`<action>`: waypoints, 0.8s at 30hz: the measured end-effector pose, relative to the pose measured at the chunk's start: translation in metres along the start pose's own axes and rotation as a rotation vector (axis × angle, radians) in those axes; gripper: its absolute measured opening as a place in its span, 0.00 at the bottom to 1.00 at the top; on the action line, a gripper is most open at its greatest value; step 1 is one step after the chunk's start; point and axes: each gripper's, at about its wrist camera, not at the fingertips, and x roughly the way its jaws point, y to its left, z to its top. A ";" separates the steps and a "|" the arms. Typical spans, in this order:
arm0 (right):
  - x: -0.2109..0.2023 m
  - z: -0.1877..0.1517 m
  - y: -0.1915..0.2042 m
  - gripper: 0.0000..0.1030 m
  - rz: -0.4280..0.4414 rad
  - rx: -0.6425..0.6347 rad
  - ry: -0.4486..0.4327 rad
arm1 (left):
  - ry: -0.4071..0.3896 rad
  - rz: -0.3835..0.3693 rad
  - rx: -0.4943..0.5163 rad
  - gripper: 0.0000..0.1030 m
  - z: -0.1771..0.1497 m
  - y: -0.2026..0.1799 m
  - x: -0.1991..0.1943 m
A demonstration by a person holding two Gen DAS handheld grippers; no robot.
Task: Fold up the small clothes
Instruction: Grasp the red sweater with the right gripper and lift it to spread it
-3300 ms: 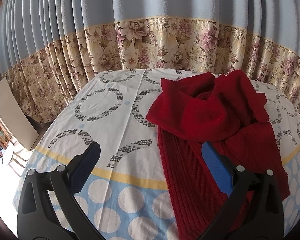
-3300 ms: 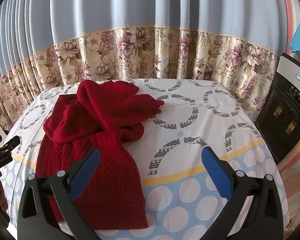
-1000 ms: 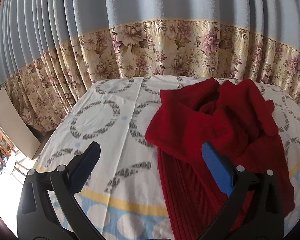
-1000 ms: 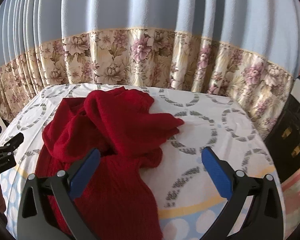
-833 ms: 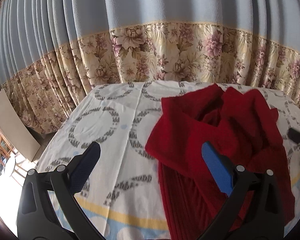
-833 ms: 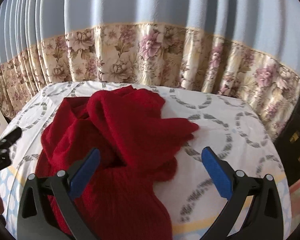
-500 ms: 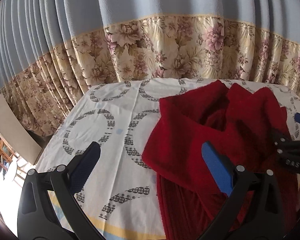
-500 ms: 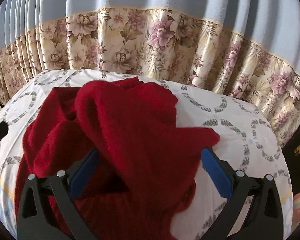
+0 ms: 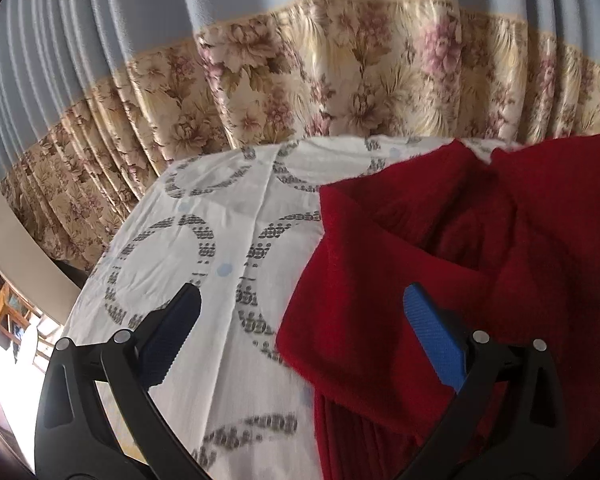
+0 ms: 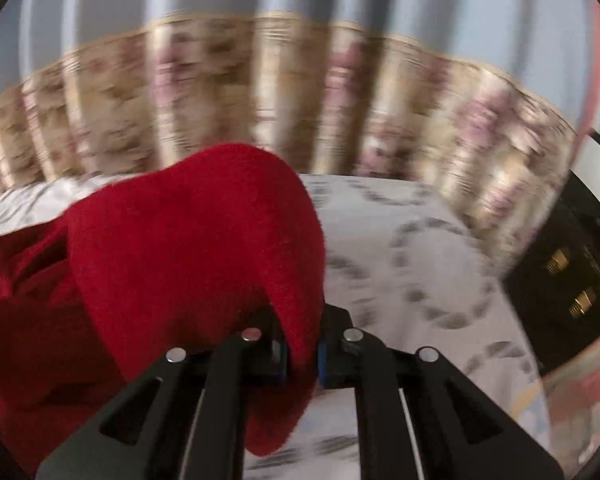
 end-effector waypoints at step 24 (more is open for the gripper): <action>0.016 0.012 -0.123 0.08 -0.184 0.181 -0.069 | -0.017 -0.128 -0.064 0.07 0.044 0.032 0.038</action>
